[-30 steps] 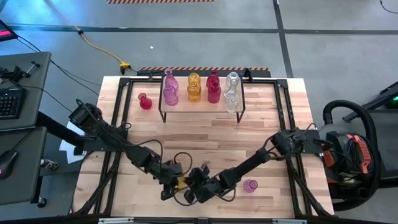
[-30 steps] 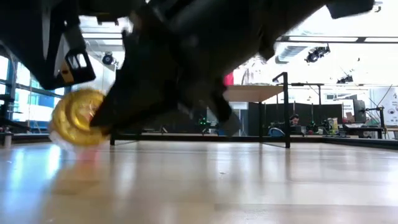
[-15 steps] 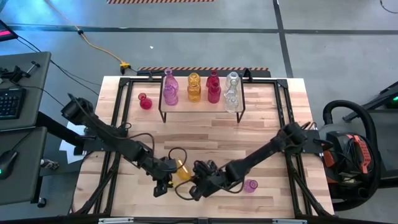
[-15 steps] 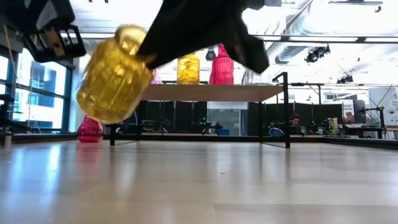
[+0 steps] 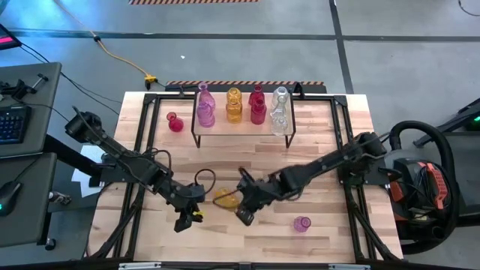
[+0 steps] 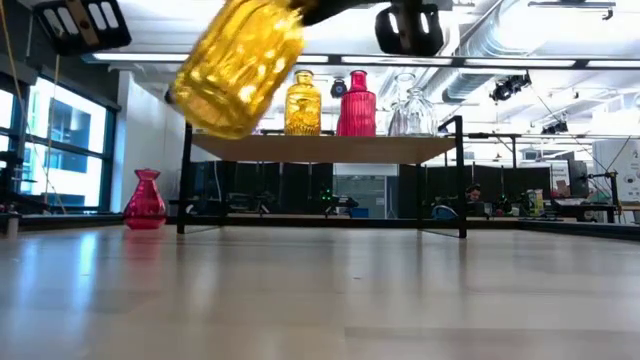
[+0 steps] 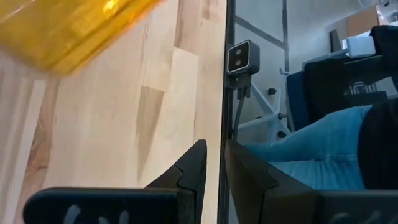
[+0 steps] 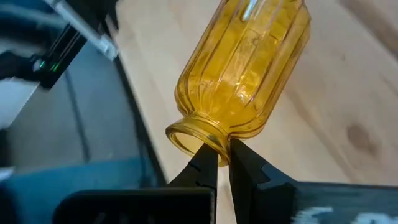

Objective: Sort vases onto shelf
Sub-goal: Put the yellow vase on the shelf aligned with the other yellow vases

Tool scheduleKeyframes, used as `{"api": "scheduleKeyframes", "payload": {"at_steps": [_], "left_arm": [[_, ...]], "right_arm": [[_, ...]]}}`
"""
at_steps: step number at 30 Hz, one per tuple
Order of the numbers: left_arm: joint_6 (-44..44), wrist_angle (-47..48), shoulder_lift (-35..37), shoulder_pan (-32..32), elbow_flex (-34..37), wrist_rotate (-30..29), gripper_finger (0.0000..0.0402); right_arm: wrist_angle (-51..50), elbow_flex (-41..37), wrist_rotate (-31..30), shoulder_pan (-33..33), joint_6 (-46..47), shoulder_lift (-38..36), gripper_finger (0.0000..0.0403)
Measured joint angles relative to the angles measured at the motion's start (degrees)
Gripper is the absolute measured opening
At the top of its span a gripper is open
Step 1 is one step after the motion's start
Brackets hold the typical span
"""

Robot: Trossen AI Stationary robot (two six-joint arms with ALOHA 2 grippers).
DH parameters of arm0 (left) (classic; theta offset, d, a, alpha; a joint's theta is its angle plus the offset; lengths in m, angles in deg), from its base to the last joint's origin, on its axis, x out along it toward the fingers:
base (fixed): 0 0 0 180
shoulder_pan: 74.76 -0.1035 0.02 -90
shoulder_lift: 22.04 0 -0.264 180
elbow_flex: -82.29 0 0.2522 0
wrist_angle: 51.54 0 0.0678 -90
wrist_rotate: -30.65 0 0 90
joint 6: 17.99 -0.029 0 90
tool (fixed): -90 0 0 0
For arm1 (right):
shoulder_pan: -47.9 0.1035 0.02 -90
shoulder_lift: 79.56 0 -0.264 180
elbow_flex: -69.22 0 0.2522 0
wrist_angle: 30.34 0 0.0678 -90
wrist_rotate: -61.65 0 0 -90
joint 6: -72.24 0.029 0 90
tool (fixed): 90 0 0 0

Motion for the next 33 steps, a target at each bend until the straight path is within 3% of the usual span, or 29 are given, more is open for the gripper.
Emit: {"api": "scheduleKeyframes", "payload": {"at_steps": [5,10,18,24,33], "left_arm": [[-0.8,2.5,2.6,0.0,0.0,0.0,0.0054],[-1.4,3.5,3.4,-0.1,0.0,0.0,0.0054],[-1.5,6.6,3.5,-0.1,0.0,0.0,0.0054],[-1.3,7.0,3.4,-0.5,0.0,0.0,0.0054],[-1.4,7.0,3.4,-1.6,0.0,0.0,0.0054]], "right_arm": [[-4.6,0.0,13.7,-4.4,-0.3,-2.6,0.0000],[-10.1,2.2,21.7,-8.2,-2.1,-3.4,0.0000],[-25.9,14.6,22.6,-12.8,-7.5,-3.2,0.0000],[-32.0,22.4,18.0,-14.4,-7.9,-3.0,0.0000],[-40.8,26.9,25.9,-17.3,-4.9,-3.0,0.0000]]}}
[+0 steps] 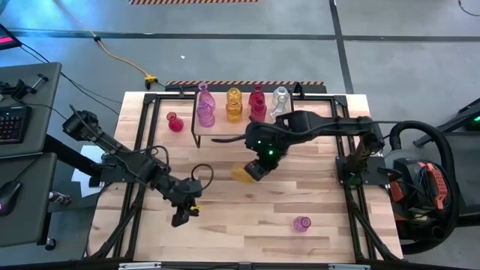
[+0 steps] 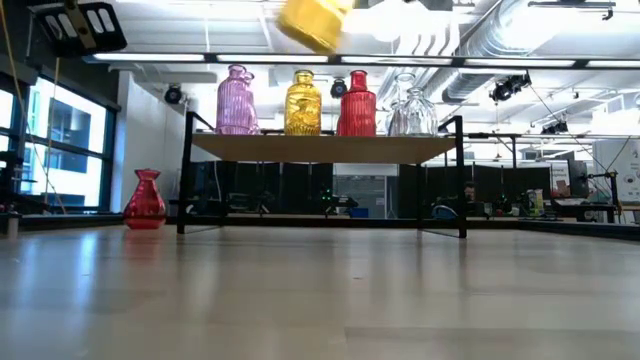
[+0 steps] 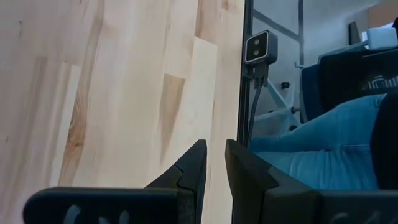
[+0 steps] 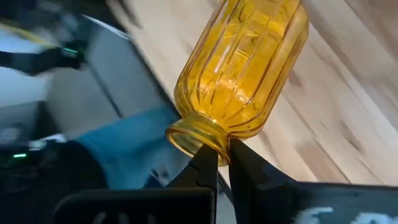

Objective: Sort vases onto shelf
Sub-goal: Put the yellow vase on the shelf aligned with the other yellow vases

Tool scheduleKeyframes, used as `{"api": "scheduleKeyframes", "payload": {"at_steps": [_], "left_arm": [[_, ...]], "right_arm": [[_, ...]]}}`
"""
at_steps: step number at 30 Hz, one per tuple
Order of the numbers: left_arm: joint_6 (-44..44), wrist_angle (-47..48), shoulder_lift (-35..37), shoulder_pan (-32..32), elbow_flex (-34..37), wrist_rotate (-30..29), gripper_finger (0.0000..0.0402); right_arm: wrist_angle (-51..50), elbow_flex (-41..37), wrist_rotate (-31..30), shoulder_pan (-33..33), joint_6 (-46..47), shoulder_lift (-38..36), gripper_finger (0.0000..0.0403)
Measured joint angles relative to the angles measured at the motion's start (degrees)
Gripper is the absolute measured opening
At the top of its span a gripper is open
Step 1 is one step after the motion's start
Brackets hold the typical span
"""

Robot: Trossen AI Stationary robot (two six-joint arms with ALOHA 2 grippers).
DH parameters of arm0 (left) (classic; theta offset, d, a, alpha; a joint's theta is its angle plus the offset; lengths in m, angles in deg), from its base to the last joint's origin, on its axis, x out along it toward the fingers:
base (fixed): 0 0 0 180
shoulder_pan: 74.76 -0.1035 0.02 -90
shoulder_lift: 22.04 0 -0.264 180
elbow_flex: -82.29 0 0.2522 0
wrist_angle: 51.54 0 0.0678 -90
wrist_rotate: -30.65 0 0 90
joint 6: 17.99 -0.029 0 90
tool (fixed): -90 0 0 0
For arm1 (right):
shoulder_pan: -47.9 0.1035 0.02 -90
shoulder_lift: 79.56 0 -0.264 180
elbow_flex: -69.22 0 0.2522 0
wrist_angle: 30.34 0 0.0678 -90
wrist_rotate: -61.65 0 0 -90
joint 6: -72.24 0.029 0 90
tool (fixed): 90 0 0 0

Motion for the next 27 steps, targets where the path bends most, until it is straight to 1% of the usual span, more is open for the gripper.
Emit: {"api": "scheduleKeyframes", "payload": {"at_steps": [4,7,12,20,23,27], "left_arm": [[0.0,0.0,0.0,-0.7,0.0,0.0,0.0054],[0.0,-0.1,0.0,-1.2,0.0,0.0,0.0054],[0.0,-0.1,0.0,-1.8,0.0,0.0,0.0054],[0.0,-0.1,0.0,-1.8,0.0,0.2,0.0054],[0.0,0.0,0.0,-1.9,0.0,1.5,0.0054],[0.0,0.1,0.0,-1.7,0.0,3.4,0.0054]], "right_arm": [[-9.2,-0.2,0.6,-0.2,-0.4,1.6,0.0000],[-12.5,-0.2,3.4,0.0,-1.6,3.8,0.0000],[-11.4,-0.3,8.5,0.7,-4.2,8.0,0.0000],[-9.1,-0.3,12.3,1.7,-7.0,13.7,0.0000],[-8.4,-0.3,15.5,1.9,-8.1,15.9,0.0000],[-8.2,-0.3,17.3,2.2,-9.8,17.9,0.0000]]}}
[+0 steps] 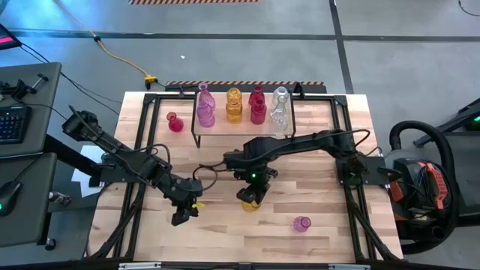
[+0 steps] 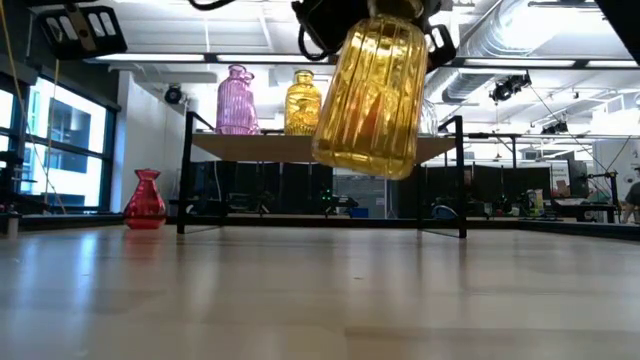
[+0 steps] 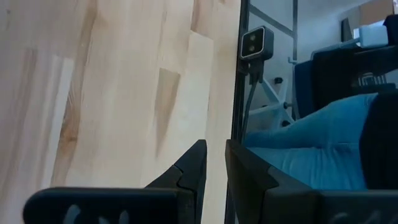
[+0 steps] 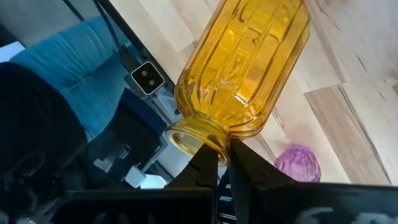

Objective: Sort vases onto shelf
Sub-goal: Put the yellow vase on the shelf aligned with the other yellow vases

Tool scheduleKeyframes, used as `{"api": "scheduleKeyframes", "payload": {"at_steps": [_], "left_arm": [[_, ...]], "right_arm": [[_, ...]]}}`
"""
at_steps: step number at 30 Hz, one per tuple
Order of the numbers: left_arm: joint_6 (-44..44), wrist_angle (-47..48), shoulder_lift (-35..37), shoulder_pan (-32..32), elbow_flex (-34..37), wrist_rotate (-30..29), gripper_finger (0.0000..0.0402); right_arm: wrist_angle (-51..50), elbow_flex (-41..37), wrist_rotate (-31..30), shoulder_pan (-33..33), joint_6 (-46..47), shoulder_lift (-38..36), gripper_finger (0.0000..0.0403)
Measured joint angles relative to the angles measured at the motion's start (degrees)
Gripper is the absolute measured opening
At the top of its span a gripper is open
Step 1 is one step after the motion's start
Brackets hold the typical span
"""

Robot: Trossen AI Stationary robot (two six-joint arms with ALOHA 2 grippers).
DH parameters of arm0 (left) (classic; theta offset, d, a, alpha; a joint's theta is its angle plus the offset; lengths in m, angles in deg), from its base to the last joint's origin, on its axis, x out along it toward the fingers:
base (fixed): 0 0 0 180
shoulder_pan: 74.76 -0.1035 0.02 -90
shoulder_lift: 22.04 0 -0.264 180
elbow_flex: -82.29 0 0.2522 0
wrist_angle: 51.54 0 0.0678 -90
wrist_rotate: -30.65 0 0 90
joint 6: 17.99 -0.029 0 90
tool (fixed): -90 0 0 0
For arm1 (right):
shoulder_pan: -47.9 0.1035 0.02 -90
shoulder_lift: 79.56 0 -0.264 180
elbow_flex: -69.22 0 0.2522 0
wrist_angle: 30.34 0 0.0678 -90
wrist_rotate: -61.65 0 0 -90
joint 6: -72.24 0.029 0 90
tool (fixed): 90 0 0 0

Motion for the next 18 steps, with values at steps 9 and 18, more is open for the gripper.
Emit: {"api": "scheduleKeyframes", "payload": {"at_steps": [9,18], "left_arm": [[-1.3,0.1,0.0,0.4,0.0,0.1,0.0054],[-1.5,0.8,0.0,0.4,0.0,1.5,0.0054]], "right_arm": [[1.4,0.0,0.5,0.0,-1.1,3.4,0.0000],[2.5,0.0,0.3,0.3,-1.8,5.4,0.0000]]}}
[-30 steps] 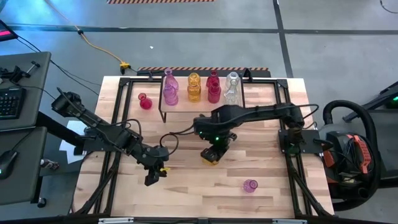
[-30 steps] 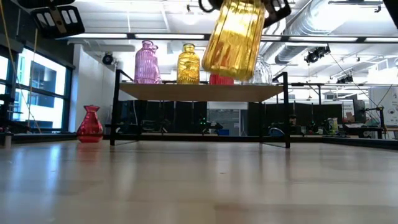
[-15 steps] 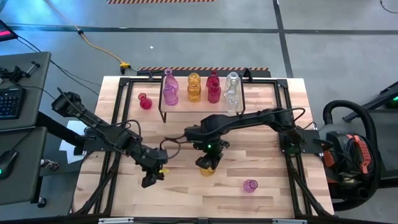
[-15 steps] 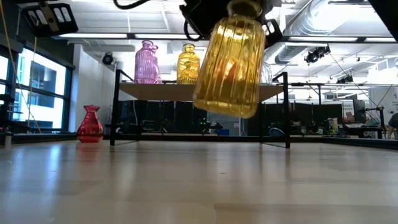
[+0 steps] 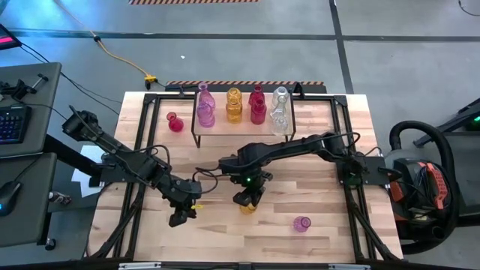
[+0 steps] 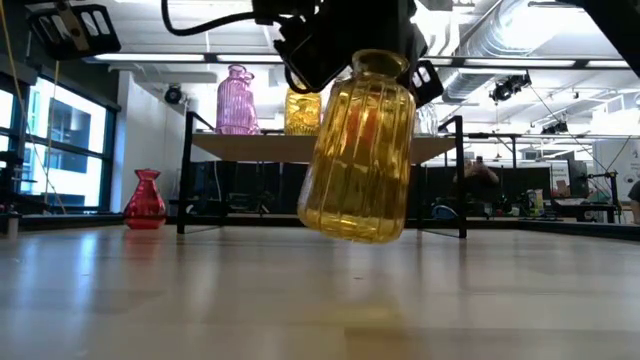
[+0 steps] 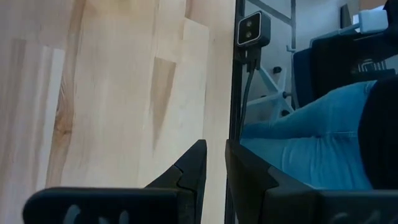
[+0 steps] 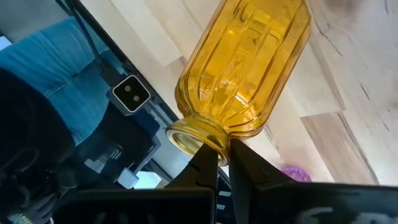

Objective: Sort vases onto shelf
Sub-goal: Put the yellow vase on the shelf aligned with the other yellow vases

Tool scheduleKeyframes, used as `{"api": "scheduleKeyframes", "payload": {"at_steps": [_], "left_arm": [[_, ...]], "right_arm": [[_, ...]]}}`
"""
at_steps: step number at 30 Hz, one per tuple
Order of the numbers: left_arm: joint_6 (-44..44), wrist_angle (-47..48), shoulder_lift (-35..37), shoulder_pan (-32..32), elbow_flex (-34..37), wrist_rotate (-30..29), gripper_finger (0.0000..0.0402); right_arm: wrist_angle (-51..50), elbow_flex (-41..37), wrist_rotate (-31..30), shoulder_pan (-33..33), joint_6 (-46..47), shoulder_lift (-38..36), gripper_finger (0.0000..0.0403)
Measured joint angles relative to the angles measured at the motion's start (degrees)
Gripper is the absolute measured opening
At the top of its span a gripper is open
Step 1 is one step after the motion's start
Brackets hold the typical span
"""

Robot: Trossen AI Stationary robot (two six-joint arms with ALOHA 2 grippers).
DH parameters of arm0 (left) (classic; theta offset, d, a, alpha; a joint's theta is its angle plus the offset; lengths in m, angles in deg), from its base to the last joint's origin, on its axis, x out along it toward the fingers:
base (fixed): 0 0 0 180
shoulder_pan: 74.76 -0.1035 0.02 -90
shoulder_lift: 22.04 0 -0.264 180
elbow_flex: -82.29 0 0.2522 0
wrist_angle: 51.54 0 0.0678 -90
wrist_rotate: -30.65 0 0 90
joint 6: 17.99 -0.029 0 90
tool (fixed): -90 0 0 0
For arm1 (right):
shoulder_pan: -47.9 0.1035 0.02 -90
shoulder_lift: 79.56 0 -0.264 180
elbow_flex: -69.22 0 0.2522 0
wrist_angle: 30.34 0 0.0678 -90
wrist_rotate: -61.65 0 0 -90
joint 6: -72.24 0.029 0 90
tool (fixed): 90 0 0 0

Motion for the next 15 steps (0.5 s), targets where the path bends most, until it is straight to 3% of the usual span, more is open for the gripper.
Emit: {"api": "scheduleKeyframes", "payload": {"at_steps": [15], "left_arm": [[-0.7,0.3,0.1,1.0,-0.1,1.4,0.0054]], "right_arm": [[2.4,0.0,-0.2,0.2,-3.4,1.4,0.0000]]}}
